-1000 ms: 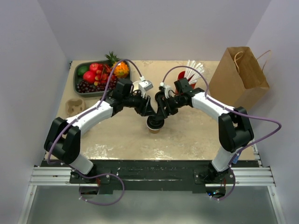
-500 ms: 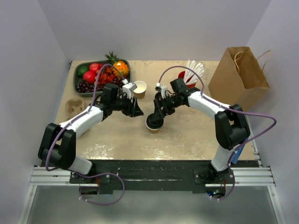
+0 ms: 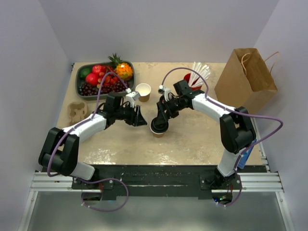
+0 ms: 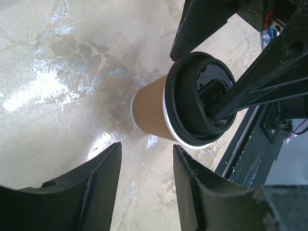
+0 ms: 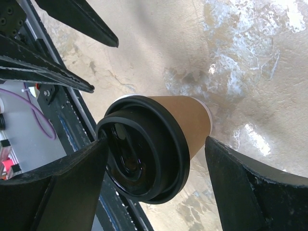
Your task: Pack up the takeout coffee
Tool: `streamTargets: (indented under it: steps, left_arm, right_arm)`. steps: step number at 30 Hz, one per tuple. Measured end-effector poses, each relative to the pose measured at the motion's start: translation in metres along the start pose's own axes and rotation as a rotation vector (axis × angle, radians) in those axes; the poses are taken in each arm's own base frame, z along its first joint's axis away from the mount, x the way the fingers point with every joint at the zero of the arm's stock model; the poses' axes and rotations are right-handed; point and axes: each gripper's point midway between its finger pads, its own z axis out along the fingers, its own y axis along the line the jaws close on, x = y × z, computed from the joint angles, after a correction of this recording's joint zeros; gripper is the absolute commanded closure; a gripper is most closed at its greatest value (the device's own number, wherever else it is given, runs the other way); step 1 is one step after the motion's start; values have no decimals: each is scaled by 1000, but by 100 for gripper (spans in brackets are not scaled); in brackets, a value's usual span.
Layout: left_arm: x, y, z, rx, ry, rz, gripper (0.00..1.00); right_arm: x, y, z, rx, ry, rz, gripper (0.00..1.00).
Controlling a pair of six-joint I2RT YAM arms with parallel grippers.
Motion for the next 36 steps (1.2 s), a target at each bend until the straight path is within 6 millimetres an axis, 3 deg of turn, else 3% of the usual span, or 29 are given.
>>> streamTargets:
  steps: [15, 36]
  left_arm:
    - [20, 14, 26, 30, 44, -99, 53]
    - [20, 6, 30, 63, 39, -104, 53]
  right_arm:
    - [-1, 3, 13, -12, 28, -6, 16]
    - [-7, 14, 10, -49, 28, -26, 11]
